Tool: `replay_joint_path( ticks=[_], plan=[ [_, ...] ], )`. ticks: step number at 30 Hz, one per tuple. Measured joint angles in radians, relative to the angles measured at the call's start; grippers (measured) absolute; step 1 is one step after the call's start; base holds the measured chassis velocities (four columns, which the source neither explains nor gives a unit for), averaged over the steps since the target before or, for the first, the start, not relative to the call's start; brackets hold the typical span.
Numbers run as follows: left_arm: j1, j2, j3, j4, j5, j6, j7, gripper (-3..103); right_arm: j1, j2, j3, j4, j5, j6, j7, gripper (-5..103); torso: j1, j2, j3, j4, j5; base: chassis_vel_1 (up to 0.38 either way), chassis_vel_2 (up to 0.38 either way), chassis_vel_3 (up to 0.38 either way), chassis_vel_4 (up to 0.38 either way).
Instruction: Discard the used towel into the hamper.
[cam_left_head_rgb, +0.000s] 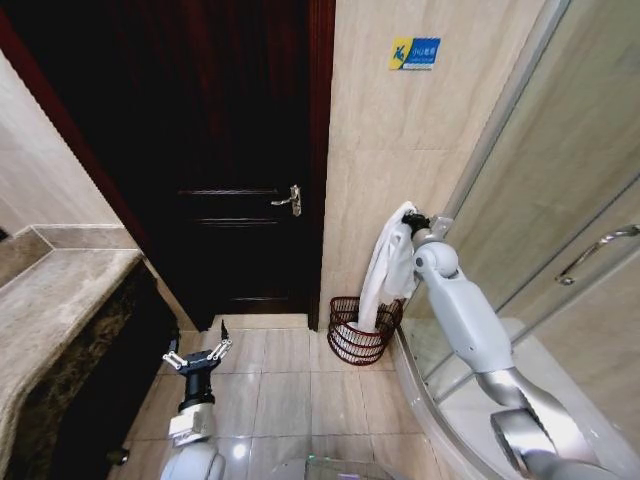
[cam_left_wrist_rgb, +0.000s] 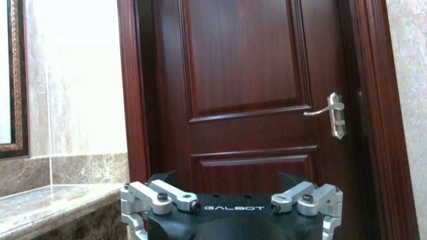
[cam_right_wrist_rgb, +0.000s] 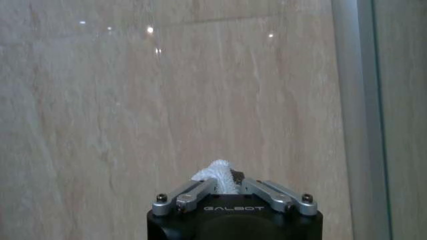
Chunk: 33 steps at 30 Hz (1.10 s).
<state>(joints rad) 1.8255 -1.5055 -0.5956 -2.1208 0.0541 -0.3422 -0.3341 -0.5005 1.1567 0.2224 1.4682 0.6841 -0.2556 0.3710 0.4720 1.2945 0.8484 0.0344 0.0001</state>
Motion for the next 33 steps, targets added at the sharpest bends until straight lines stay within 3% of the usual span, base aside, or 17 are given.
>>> replay_joint_path(
  ticks=[26,33],
  plan=[
    [0.025,-0.009,-0.004,0.003,0.003,-0.035,-0.006,100,-0.030,0.058,-0.008,-0.029,-0.038,0.044,-0.019,1,-0.065,-0.143,-0.079,0.0000,-0.0001,0.000,0.000,0.000,0.000],
    [0.030,-0.011,-0.006,0.003,0.003,-0.042,-0.006,100,-0.036,0.065,-0.020,-0.025,-0.039,0.041,0.007,1,-0.079,-0.176,-0.096,0.0001,-0.0001,0.000,0.000,0.000,0.000]
  ],
)
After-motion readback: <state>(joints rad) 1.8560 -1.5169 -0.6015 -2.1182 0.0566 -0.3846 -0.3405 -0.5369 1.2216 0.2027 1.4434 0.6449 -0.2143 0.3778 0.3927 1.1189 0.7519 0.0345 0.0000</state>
